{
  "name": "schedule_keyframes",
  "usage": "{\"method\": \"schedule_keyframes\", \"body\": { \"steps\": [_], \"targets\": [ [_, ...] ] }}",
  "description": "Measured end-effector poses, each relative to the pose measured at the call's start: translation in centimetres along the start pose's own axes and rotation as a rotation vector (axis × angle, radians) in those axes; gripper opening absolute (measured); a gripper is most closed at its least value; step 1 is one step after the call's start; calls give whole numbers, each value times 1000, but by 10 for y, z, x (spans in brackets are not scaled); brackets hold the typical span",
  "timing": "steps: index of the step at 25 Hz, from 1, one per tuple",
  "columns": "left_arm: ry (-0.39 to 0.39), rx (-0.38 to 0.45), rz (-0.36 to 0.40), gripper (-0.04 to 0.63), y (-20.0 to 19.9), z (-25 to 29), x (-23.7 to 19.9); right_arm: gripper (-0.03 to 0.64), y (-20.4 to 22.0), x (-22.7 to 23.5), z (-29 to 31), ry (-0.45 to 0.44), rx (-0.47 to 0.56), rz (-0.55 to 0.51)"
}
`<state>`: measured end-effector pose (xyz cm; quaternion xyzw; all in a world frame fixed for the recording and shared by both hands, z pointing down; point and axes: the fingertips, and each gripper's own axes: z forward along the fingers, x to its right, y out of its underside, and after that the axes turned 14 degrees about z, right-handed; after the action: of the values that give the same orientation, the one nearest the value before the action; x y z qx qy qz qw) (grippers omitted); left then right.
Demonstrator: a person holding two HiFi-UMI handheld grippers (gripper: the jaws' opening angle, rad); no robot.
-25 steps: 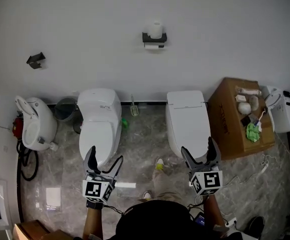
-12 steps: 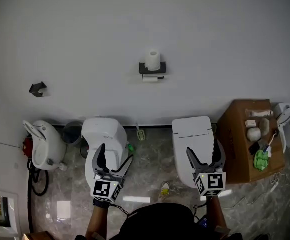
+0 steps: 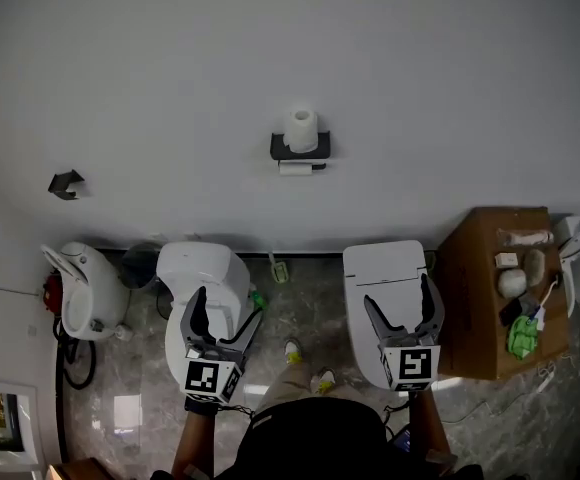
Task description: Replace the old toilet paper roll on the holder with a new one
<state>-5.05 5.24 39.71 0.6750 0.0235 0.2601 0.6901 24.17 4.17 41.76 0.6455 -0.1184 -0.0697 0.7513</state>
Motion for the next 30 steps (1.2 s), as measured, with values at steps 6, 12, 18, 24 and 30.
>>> {"method": "schedule_keyframes", "body": {
  "steps": [6, 12, 18, 24, 30],
  "targets": [
    [28, 0, -24, 471, 22, 46, -17, 471, 2, -10, 46, -1, -14, -116],
    [61, 20, -43, 469, 31, 117, -55, 471, -13, -11, 117, 37, -35, -200],
    [114, 109, 78, 470, 18, 177, -82, 471, -25, -22, 188, 48, -31, -277],
    [165, 120, 56, 470, 44, 215, -99, 471, -17, -39, 235, 46, -68, -325],
    [177, 135, 49, 469, 52, 233, -103, 471, -11, -40, 258, 44, -88, -343]
  ]
}}
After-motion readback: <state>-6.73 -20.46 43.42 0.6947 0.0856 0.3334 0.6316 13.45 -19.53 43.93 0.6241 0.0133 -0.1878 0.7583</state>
